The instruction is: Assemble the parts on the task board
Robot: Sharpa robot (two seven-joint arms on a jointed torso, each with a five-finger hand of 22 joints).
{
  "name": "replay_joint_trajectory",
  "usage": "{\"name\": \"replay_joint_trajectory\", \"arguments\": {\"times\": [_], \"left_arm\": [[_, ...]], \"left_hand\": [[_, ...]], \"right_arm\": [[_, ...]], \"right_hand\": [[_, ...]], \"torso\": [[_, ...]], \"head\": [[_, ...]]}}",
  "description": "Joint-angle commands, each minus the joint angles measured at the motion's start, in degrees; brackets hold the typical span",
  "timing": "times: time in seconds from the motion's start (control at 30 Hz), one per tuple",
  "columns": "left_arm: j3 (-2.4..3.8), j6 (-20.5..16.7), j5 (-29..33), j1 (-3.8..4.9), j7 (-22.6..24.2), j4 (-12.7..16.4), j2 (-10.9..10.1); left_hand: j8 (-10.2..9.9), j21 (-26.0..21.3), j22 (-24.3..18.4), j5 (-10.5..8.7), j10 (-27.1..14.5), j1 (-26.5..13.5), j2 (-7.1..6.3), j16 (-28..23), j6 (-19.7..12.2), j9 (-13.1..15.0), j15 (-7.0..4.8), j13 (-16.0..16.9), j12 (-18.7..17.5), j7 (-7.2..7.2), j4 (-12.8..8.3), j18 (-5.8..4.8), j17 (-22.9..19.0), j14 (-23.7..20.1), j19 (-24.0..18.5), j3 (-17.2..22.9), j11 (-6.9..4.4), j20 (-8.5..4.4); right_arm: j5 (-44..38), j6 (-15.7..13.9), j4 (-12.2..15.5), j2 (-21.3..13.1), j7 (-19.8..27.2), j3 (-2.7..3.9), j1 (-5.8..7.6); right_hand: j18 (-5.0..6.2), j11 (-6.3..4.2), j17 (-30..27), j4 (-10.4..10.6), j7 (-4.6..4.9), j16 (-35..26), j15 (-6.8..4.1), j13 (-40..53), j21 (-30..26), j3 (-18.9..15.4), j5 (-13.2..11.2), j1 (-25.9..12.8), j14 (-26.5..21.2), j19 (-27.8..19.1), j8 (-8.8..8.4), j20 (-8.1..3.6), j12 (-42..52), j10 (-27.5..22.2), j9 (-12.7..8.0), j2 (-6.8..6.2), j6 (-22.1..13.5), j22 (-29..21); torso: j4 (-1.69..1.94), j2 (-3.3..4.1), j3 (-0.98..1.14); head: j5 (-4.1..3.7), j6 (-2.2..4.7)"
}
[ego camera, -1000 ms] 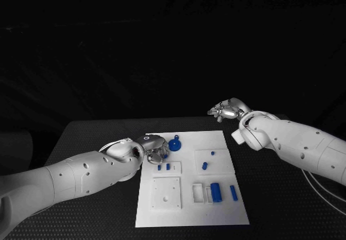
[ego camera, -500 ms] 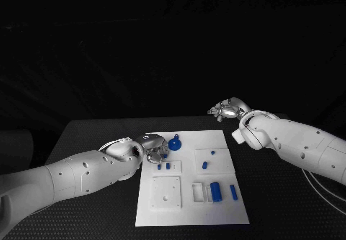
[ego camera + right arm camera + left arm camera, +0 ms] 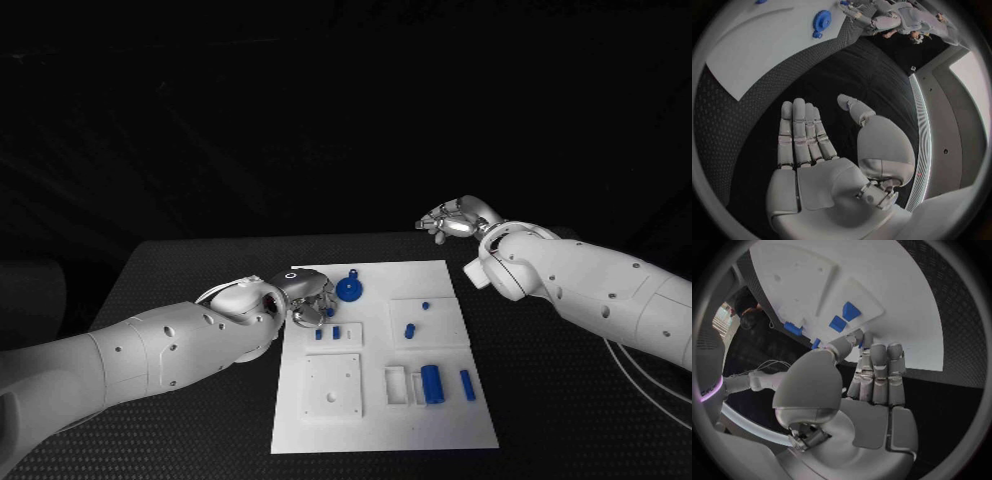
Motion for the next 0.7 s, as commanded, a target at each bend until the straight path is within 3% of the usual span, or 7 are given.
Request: {"name": "replay_joint_trajectory", "arguments": {"times": [0.03,0.5,0.57,0.7], "left_arm": [[0.04,-0.8,0.4,-0.06,0.3,0.2,0.1],[0.15,-2.5,1.9,-0.13,-0.1,0.4,-0.6],[0.32,-2.9,2.6,-0.12,0.1,0.5,-0.9],[0.97,-3.0,4.0,-0.11,0.4,0.9,-1.7]], "left_hand": [[0.0,0.2,1.0,0.18,0.4,0.4,-0.08,0.4,-0.1,0.0,-0.36,0.1,0.4,0.12,-0.1,0.90,0.1,0.0,0.5,0.3,-0.05,-2.29],[-0.3,0.2,1.0,0.21,0.3,0.5,-0.16,0.4,-0.7,-0.2,-0.38,0.2,0.5,-0.03,-0.2,0.87,0.1,0.0,0.6,0.4,-0.08,-2.31],[-4.7,0.2,0.9,0.25,0.2,0.6,-0.95,0.3,-9.1,-2.0,-0.22,0.2,0.4,-2.49,-0.4,0.83,0.0,0.0,0.8,0.4,-0.08,-2.30],[-4.3,0.0,0.9,0.23,-0.8,0.6,-1.76,0.0,-9.3,-1.7,-0.13,0.2,0.1,-2.84,0.1,0.80,-0.2,-0.2,0.6,0.5,0.22,-2.28]], "right_arm": [[-0.2,0.7,0.0,0.0,0.6,0.01,-0.04],[-0.2,0.6,0.0,-0.2,0.6,0.01,-0.11],[-0.2,0.6,0.1,-0.3,0.6,0.01,-0.13],[-0.2,0.6,0.2,-0.5,0.6,0.01,-0.21]], "right_hand": [[0.84,-0.05,-0.1,-0.3,-0.10,0.2,0.01,-0.1,-0.3,-0.1,0.3,-0.4,-0.5,0.1,0.28,0.41,0.3,-0.3,-0.1,0.18,-0.4,0.1],[0.84,-0.05,-0.1,-0.4,-0.10,0.2,0.01,-0.1,-0.3,-0.1,0.3,-0.4,-0.5,0.1,0.28,0.41,0.3,-0.3,-0.1,0.18,-0.4,0.1],[0.84,-0.05,-0.1,-0.4,-0.10,0.2,0.01,-0.1,-0.3,-0.1,0.3,-0.4,-0.5,0.1,0.28,0.41,0.3,-0.3,-0.1,0.17,-0.4,0.1],[0.84,-0.05,-0.1,-0.4,-0.10,0.2,0.01,-0.1,-0.4,-0.1,0.3,-0.4,-0.5,0.1,0.27,0.40,0.3,-0.3,-0.1,0.17,-0.4,0.1]], "torso": [[-0.02,0.00,0.00],[-0.04,0.00,-0.01],[-0.04,-0.02,-0.02],[-0.05,-0.04,-0.02]], "head": [[0.06,-0.01],[0.02,0.15],[-0.01,0.22],[0.00,0.36]]}}
